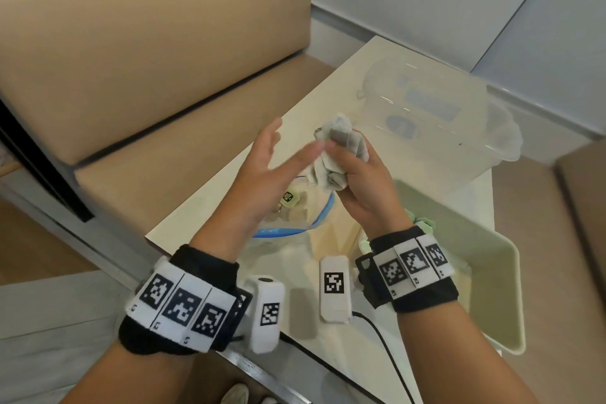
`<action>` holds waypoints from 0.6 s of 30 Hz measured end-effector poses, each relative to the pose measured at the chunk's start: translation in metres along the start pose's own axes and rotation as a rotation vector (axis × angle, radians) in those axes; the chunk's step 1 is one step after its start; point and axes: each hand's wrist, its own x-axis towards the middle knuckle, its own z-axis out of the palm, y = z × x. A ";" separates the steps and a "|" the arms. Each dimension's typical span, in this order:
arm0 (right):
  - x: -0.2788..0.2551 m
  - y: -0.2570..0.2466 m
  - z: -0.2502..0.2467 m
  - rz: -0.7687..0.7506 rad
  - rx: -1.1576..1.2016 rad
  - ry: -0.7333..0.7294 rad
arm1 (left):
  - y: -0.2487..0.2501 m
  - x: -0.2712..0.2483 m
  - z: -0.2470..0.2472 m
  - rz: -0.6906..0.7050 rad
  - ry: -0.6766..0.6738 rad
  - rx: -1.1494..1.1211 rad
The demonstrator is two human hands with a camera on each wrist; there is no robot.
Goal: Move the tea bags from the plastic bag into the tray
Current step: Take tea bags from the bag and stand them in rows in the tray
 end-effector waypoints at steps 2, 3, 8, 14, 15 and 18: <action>-0.007 -0.010 0.012 -0.014 0.018 -0.038 | 0.010 0.003 0.018 -0.082 -0.098 -0.358; -0.012 -0.013 0.017 -0.033 0.010 -0.046 | 0.012 0.004 0.026 -0.111 -0.144 -0.499; -0.025 -0.016 0.025 -0.188 -0.300 0.034 | 0.013 0.009 0.046 -0.197 -0.084 -0.773; -0.035 -0.013 0.019 -0.127 -0.784 -0.022 | -0.006 0.014 0.052 -0.381 -0.119 -0.946; -0.037 -0.012 0.018 -0.111 -0.781 -0.033 | -0.009 0.016 0.052 -0.415 -0.140 -0.950; -0.044 -0.010 0.018 -0.124 -0.757 -0.027 | -0.016 0.020 0.054 -0.454 -0.181 -0.964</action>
